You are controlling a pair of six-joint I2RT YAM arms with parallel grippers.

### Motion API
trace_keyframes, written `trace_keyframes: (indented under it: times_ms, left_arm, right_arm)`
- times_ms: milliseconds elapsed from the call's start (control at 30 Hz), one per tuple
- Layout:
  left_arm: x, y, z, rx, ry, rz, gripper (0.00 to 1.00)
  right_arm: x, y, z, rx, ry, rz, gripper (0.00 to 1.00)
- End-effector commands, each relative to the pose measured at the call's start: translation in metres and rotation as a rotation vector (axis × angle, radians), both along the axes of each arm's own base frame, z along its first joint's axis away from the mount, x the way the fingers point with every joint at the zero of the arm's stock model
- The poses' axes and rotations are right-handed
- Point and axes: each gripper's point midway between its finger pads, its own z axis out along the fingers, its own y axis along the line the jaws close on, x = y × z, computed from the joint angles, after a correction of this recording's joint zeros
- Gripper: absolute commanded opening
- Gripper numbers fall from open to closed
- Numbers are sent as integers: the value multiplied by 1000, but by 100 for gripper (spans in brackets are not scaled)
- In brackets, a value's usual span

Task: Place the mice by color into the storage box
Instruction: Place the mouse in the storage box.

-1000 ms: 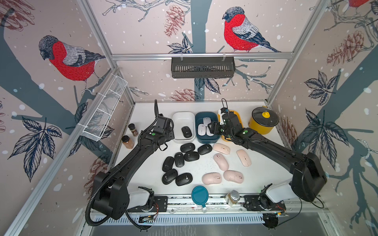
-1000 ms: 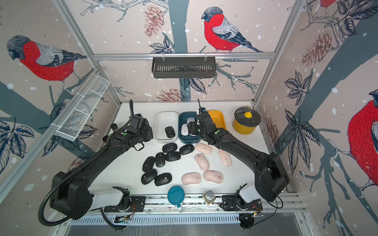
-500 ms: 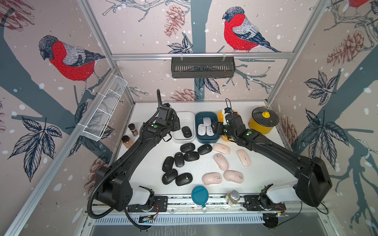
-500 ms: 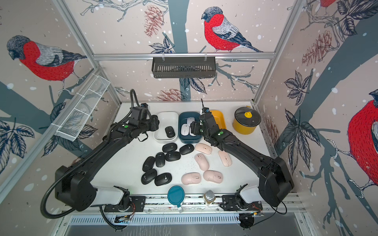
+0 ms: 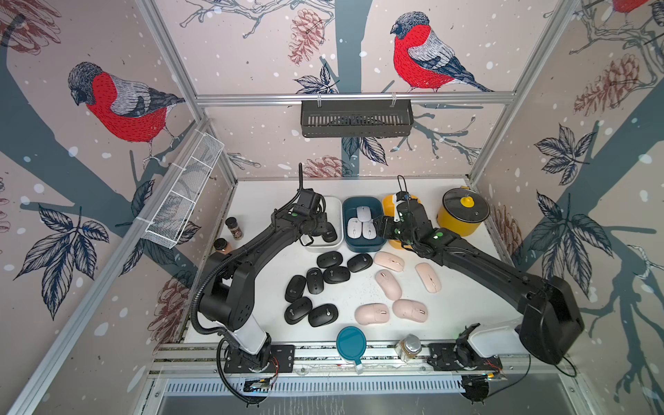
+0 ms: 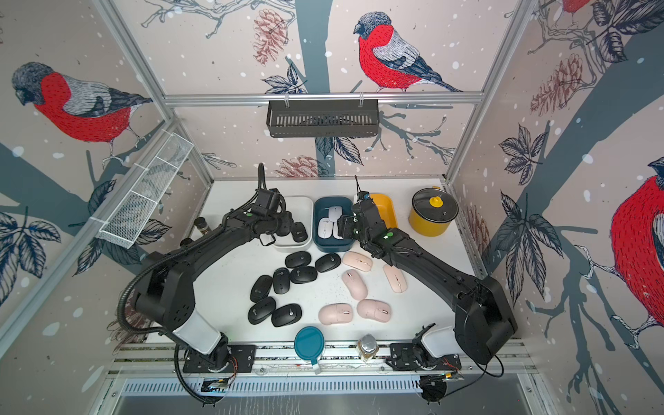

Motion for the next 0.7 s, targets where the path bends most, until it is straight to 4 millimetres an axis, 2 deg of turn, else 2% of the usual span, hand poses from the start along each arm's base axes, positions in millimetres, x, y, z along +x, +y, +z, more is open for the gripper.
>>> trace_keyframes:
  times_ms: [0, 200, 333, 667]
  left_arm:
    - [12, -2, -3, -18, -27, 32, 47]
    - [17, -2, -27, 1, 16, 55, 47]
    - [20, 6, -39, 25, 28, 105, 46]
    - [31, 16, -51, 50, 33, 184, 46]
  right_arm:
    - [2, -5, 2, -3, -17, -17, 71]
    - [4, -9, -3, -4, -3, -27, 71]
    - [5, -11, -4, -5, -4, -29, 71]
    - [9, -13, -10, -6, 11, -36, 71]
